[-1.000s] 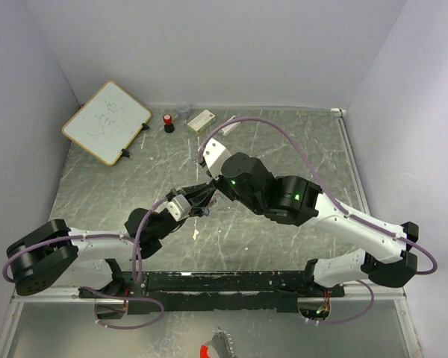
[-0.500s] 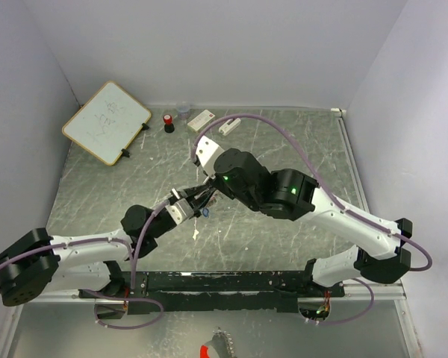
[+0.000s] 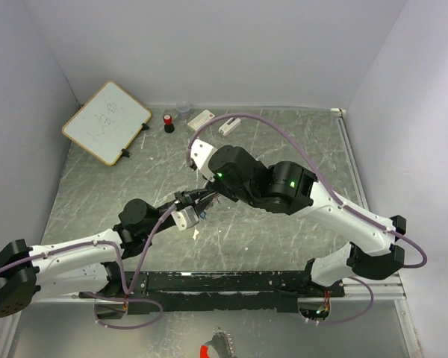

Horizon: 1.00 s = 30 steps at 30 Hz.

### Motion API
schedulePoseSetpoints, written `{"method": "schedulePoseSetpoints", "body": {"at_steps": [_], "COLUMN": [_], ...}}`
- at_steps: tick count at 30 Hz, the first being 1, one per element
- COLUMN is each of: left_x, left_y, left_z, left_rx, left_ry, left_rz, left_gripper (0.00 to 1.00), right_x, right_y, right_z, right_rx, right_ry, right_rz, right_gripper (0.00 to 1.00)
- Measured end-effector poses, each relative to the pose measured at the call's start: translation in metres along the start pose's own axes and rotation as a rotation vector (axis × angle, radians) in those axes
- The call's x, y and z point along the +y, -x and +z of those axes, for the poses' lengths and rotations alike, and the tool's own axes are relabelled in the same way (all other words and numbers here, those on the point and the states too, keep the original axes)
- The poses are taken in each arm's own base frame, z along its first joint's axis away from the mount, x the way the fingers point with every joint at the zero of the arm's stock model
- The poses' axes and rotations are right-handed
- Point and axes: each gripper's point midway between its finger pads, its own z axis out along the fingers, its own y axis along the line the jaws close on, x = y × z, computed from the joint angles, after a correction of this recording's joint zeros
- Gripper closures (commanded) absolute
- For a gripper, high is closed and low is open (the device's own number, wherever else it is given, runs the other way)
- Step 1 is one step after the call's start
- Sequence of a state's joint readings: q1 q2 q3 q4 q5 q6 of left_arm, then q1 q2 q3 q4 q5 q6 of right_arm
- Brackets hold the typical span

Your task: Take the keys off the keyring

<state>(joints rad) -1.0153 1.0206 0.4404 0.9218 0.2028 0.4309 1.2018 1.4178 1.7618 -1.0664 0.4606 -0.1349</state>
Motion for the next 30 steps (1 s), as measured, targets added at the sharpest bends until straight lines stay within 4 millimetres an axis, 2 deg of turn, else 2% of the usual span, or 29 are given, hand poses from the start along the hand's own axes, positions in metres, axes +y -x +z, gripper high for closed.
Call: {"method": "schedulePoseSetpoints", "body": {"at_steps": [16,24,30], "left_x": [-0.028,-0.043,-0.051], "left_y": [0.003,-0.007,-0.007], "left_z": [-0.014,-0.021,-0.023], "left_rx": [0.019,0.054,0.051], "left_ry": [-0.172,-0.249,-0.289], "left_rz": [0.019,0.008,0.000], "left_gripper": [0.93,0.93,0.93], "right_x": [0.029,0.045,0.059], "right_y": [-0.017,-0.031,-0.033], "right_z": [-0.004,0.001,0.000], "right_rx": [0.085,0.119,0.117], "right_ry": [0.177,0.254,0.338], "right_rz": [-0.056,-0.101,-0.125], "right_gripper": [1.00,1.00,1.00]}}
